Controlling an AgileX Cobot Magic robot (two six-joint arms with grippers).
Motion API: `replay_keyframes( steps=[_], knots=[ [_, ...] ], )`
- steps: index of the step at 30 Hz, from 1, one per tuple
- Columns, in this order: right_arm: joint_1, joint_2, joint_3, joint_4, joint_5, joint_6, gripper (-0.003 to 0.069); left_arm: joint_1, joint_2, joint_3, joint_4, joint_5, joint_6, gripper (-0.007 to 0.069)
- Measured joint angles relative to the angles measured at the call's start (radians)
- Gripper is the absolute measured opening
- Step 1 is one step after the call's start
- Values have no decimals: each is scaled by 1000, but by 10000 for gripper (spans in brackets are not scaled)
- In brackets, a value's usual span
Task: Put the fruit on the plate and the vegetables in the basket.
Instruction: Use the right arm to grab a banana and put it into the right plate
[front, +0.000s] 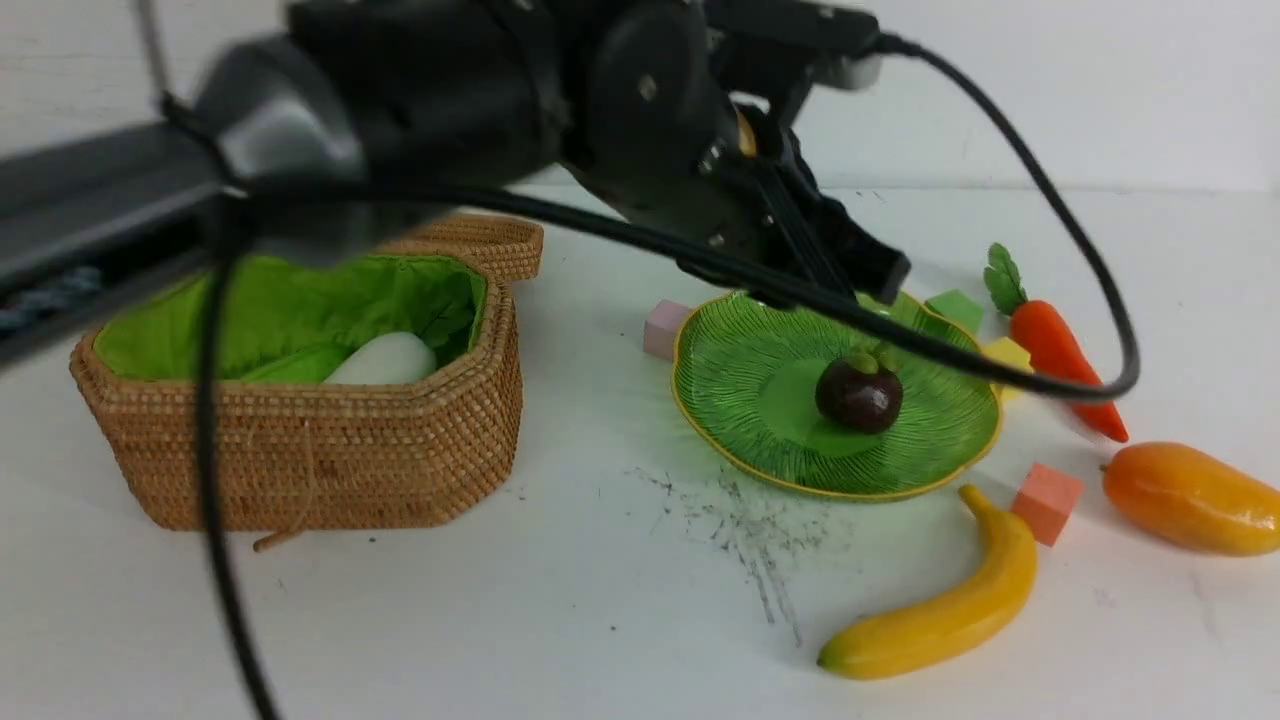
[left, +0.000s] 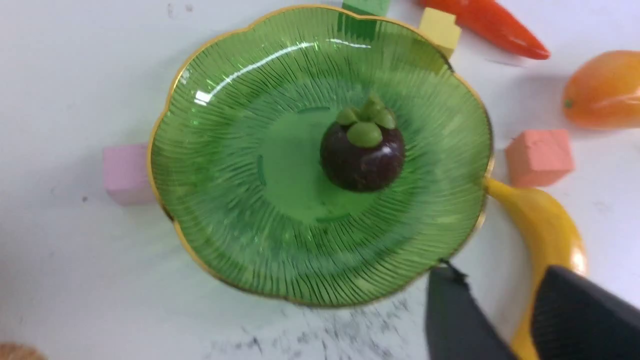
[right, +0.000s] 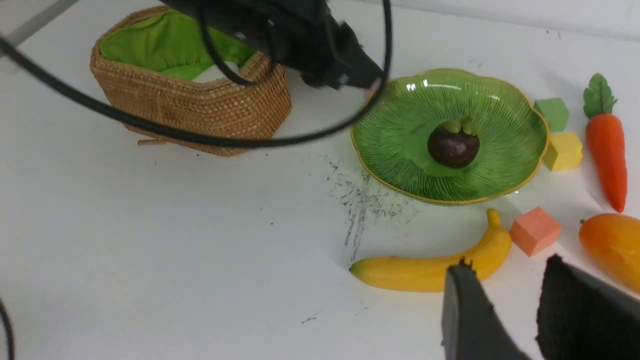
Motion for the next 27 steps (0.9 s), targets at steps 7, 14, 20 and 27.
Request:
replay_keyframes(
  steps=[7,14,20,27],
  knots=[
    [0,236,0,-41,79,121,227,0,-303,115,-20,175,-1,-13],
    [0,460,19,-58,52,234,241,0,-664,513,-53,142,1,-13],
    [0,640,106,-80,-77,358,248,0,-890,777,-56,51,5,-13],
    [-25,854,111,-97,-222,470,337,0,-1041,867,-57,-10,96,-13]
  ],
)
